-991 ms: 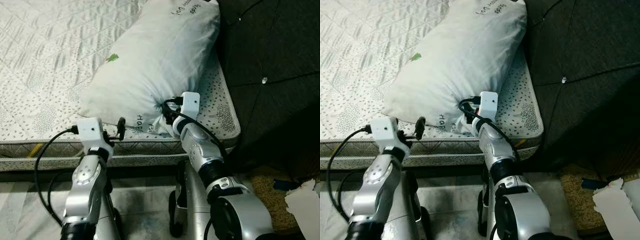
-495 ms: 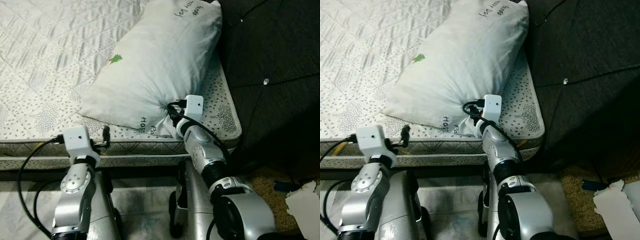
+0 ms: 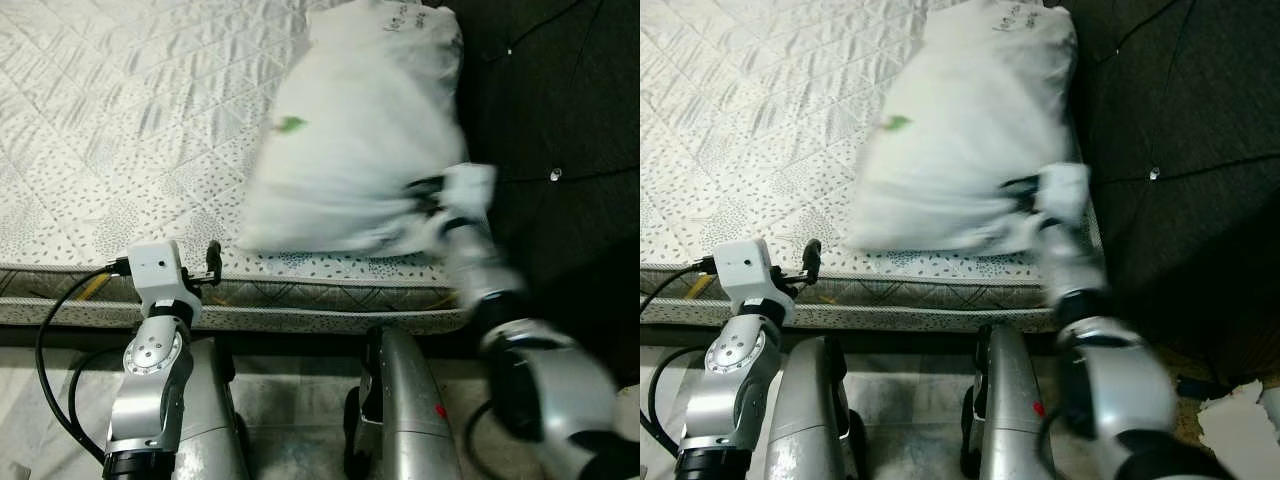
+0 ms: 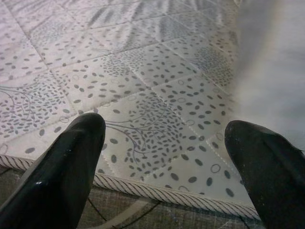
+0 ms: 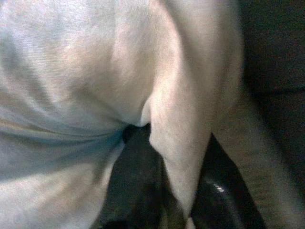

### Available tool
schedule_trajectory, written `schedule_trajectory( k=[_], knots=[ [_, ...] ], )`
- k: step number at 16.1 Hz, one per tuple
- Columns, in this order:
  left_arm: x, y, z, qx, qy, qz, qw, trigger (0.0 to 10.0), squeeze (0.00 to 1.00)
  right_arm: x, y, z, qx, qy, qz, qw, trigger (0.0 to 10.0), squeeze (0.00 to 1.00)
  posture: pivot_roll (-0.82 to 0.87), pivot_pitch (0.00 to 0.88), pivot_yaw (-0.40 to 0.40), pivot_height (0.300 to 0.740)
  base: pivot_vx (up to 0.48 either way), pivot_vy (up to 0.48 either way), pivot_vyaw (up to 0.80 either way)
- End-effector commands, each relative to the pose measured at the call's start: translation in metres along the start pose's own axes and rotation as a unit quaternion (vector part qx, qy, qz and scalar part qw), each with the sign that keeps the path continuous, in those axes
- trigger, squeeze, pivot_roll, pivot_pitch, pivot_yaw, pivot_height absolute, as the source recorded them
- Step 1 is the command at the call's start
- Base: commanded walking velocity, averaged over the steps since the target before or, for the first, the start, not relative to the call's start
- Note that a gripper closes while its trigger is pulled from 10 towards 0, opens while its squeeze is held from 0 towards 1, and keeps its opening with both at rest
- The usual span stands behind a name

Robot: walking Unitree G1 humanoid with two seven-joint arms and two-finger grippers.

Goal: Clean up the room

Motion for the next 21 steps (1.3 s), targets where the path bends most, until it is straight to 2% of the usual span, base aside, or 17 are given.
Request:
schedule_trajectory(
  k=[1,2,4,5,6,8,10,13,16,19,21],
  knots=[
    [0.001,-0.004,-0.001,0.006,0.000,-0.006,1.000,10.0,0.00,0.002,-0.022,0.043,0.005,-0.068,-0.037,0.997,0.0,0.00,0.04,0.146,-0.026,0.528,0.000,0.000,0.00],
    [0.002,-0.005,-0.002,0.009,0.001,-0.006,1.000,10.0,0.00,0.000,-0.043,0.060,-0.001,-0.089,-0.062,0.994,0.0,0.00,0.03,0.148,-0.021,0.528,0.000,0.000,0.00],
    [0.004,-0.006,-0.002,0.012,0.001,-0.008,1.000,10.0,0.00,-0.005,-0.070,0.079,-0.016,-0.111,-0.092,0.989,0.0,0.00,0.02,0.151,-0.020,0.528,0.000,0.000,0.00],
    [0.006,-0.005,-0.002,0.013,0.000,-0.008,1.000,10.0,0.00,-0.009,-0.082,0.082,-0.025,-0.116,-0.103,0.988,0.0,0.00,0.02,0.153,-0.024,0.528,0.000,0.000,0.00],
    [0.006,-0.005,-0.002,0.014,0.000,-0.007,1.000,10.0,0.00,-0.011,-0.088,0.080,-0.030,-0.116,-0.107,0.987,0.0,0.00,0.02,0.156,-0.028,0.528,0.000,0.000,0.00],
    [0.005,-0.003,-0.004,0.016,0.001,-0.002,1.000,10.0,0.00,-0.023,-0.103,0.044,-0.061,-0.093,-0.108,0.988,0.0,0.00,0.01,0.161,-0.032,0.528,0.000,0.000,0.00],
    [0.003,-0.005,-0.007,0.017,0.006,-0.004,1.000,10.0,0.00,-0.041,-0.109,0.006,-0.059,-0.077,-0.121,0.988,0.0,0.00,0.00,0.162,-0.027,0.528,0.000,0.000,0.00],
    [0.004,-0.009,-0.008,0.020,0.007,-0.012,1.000,10.0,0.00,-0.069,-0.091,-0.040,-0.051,-0.057,-0.101,0.992,0.0,0.00,-0.02,0.170,-0.007,0.528,0.000,0.000,0.00],
    [0.006,-0.009,-0.006,0.026,0.003,-0.015,1.000,10.0,0.00,-0.083,-0.072,-0.065,-0.036,-0.037,-0.087,0.995,0.0,0.00,-0.01,0.164,0.003,0.528,0.000,0.000,0.00],
    [0.007,-0.007,-0.006,0.028,0.002,-0.012,1.000,10.0,0.00,-0.074,-0.057,-0.058,-0.028,-0.039,-0.075,0.996,0.0,0.00,-0.01,0.162,0.003,0.528,0.000,0.000,0.00],
    [0.008,-0.008,-0.005,0.028,0.001,-0.009,1.000,10.0,0.00,-0.051,-0.049,-0.029,-0.031,-0.052,-0.051,0.997,0.0,0.00,0.00,0.160,-0.007,0.528,0.000,0.000,0.00]
  ],
)
Point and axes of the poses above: a point about 5 cm out from each wrist's last joint towards the gripper, its own x axis pointing out of the wrist towards the gripper, its own z axis along the axis of the wrist's last joint, y = z × x, the point moved 5 cm from there along x, pointing out of the wrist towards the gripper, and after that the axes turned 11 degrees about x, right-handed, at the moved point
